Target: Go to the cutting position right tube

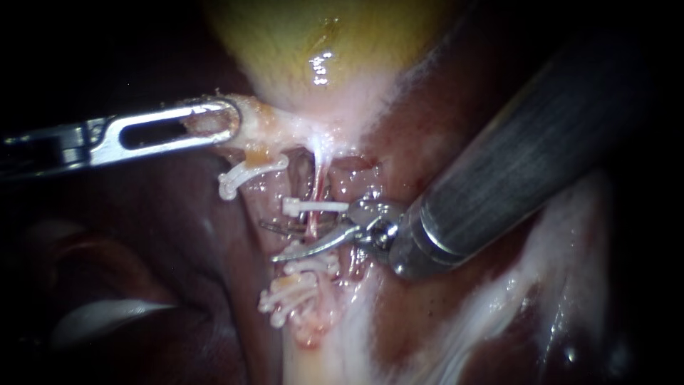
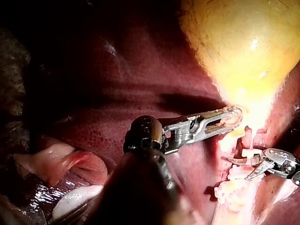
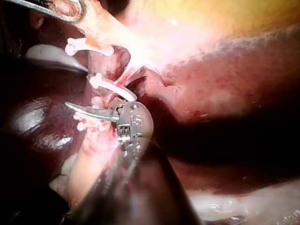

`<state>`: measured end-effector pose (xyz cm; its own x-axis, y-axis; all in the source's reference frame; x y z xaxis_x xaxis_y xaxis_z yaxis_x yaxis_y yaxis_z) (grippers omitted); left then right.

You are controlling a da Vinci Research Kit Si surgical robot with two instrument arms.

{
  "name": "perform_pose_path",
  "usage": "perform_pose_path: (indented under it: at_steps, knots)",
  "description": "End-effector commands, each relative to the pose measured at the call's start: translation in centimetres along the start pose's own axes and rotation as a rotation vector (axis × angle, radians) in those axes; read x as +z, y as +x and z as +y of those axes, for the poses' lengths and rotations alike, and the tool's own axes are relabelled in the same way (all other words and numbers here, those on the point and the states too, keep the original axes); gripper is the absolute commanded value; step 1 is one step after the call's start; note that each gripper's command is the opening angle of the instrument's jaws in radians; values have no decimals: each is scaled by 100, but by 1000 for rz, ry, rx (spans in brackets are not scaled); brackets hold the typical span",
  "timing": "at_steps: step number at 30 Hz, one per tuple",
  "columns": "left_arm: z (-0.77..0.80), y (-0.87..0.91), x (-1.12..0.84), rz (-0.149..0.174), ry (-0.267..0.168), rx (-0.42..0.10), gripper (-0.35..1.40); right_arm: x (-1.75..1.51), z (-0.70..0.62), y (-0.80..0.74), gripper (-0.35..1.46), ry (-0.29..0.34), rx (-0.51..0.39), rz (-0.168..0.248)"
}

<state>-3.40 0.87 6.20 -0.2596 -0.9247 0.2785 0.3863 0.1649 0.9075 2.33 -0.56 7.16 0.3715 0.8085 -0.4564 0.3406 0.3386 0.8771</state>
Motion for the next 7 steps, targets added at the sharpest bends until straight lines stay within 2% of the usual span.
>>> perform_pose_path:
  at_steps: [1,7]
  knots:
    - [0,0,0,0,0,0,-35,0,0,0,144,0,-4,0]
    - [0,1,1,-1,-1,0,-35,-2,-2,2,144,1,-3,0]
